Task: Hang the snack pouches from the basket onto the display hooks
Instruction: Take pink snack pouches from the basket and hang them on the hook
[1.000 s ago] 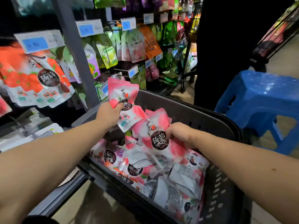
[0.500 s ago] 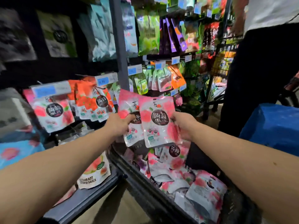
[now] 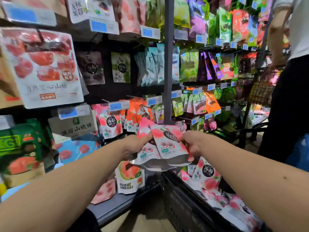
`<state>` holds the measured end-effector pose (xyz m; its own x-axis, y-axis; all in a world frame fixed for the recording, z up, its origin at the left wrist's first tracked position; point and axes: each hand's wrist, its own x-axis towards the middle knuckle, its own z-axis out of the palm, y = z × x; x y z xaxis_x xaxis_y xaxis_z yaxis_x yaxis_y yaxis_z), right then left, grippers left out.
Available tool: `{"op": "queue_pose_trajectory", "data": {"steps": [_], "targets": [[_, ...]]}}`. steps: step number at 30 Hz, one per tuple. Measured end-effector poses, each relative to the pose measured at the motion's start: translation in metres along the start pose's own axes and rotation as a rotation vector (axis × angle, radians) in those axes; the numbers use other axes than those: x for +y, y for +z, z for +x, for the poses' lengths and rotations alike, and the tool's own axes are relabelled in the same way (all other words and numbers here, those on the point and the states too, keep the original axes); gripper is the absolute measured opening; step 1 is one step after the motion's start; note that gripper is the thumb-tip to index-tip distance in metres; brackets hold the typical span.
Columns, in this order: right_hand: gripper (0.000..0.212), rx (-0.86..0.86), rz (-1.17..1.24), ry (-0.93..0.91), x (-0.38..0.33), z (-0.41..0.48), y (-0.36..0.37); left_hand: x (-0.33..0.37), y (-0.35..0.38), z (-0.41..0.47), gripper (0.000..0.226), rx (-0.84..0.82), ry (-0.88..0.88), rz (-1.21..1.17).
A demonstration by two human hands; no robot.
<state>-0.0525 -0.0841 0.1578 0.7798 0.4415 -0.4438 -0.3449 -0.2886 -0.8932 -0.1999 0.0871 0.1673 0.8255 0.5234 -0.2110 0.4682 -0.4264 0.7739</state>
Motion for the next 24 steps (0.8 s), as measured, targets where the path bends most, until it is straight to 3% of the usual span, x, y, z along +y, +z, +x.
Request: {"op": "queue_pose_trajectory", "data": {"steps": [3,6,10,14,17,18,21,22,24], "targets": [[0.034,-0.053,-0.037,0.011,-0.006,-0.008,0.029,-0.011,-0.029,-0.024,0.128,0.012,-0.008,0.171],[0.025,-0.101,-0.101,0.008,-0.014,-0.014,0.064,-0.029,-0.051,-0.040,0.104,0.096,0.005,0.161],[0.022,-0.186,-0.180,-0.034,-0.026,-0.021,0.107,-0.054,-0.078,-0.050,0.102,0.217,-0.045,0.107],[0.019,-0.315,-0.248,-0.063,-0.025,-0.007,0.140,-0.087,-0.094,-0.029,0.068,0.283,-0.013,0.096],[0.076,-0.393,-0.416,-0.119,-0.020,0.045,0.161,-0.118,-0.094,-0.005,0.065,0.400,0.022,0.016],[0.083,-0.398,-0.533,-0.172,-0.020,0.050,0.169,-0.127,-0.092,0.003,0.062,0.447,0.038,-0.027],[0.045,-0.391,-0.655,-0.328,-0.019,0.053,0.187,-0.146,-0.091,0.025,0.060,0.558,0.061,-0.025],[0.046,-0.423,-0.644,-0.343,-0.018,0.056,0.190,-0.150,-0.091,0.032,0.062,0.578,0.061,0.018],[0.073,-0.505,-0.605,-0.389,-0.019,0.069,0.194,-0.154,-0.093,0.047,0.063,0.608,0.040,0.041]]}}
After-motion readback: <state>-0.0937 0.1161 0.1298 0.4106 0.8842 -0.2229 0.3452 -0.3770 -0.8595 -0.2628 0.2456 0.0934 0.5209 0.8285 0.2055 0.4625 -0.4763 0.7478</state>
